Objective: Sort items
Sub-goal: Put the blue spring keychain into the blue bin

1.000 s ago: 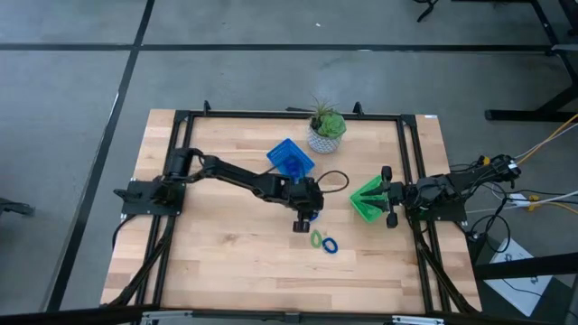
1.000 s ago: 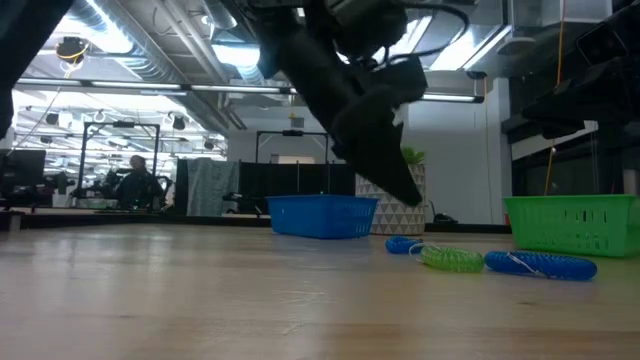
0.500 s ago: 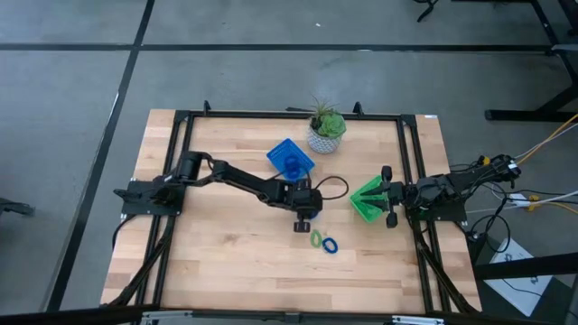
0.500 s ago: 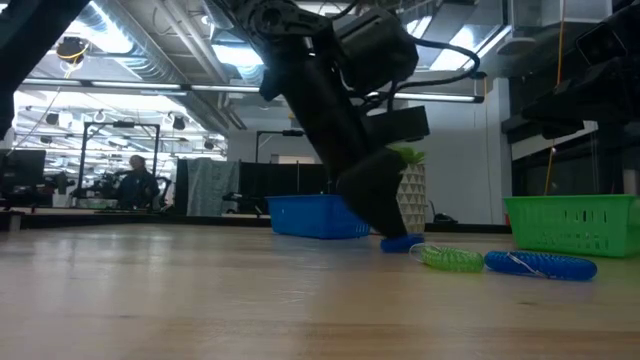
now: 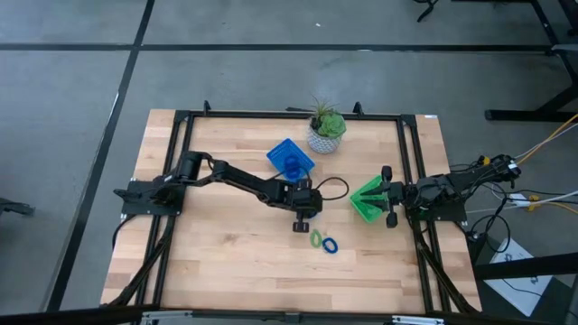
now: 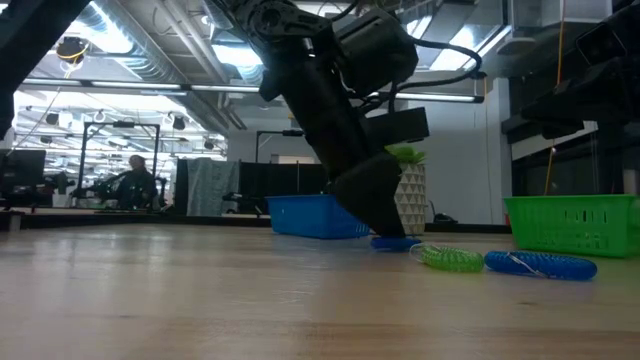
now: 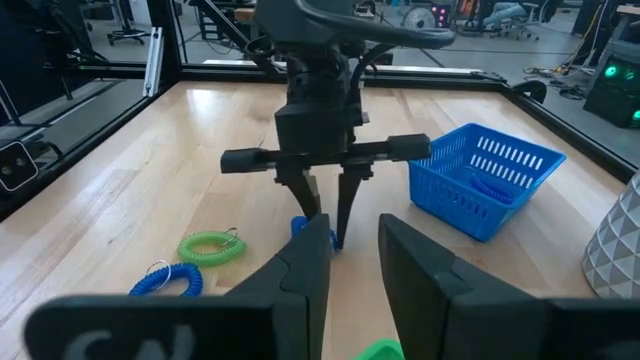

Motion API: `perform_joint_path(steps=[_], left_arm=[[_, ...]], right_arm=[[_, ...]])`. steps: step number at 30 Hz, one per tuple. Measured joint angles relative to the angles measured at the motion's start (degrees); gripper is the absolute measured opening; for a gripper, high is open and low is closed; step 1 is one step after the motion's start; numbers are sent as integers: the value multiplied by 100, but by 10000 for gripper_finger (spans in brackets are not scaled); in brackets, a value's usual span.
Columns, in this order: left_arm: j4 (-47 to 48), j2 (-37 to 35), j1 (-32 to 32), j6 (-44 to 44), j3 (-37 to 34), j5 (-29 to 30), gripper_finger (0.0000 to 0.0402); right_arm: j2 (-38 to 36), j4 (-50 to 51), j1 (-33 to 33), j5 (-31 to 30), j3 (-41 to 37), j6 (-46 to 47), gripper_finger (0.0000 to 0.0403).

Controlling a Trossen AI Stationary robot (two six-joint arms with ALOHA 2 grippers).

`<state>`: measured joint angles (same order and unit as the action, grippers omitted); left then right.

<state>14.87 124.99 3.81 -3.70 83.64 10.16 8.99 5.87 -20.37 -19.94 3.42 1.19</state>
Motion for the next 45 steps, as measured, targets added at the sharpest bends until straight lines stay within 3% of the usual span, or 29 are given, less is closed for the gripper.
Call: perform_joint_path(steps=[6,20,36,45], left_arm=[[-10,2,-16,-55,-2,-156,11],[34,-168,-31,-218,-42,-109,6],[230,-1264,-15,-531,-22,767,5],[735,-1868,0,-676,-20,1584,5]], right_arm=[[-1,0,1,1,0,-1,90],[-2,-2,1,0,0,-2,90],[-2,0,-1,46,0,0,90],[0,2,-1,46,0,0,90]])
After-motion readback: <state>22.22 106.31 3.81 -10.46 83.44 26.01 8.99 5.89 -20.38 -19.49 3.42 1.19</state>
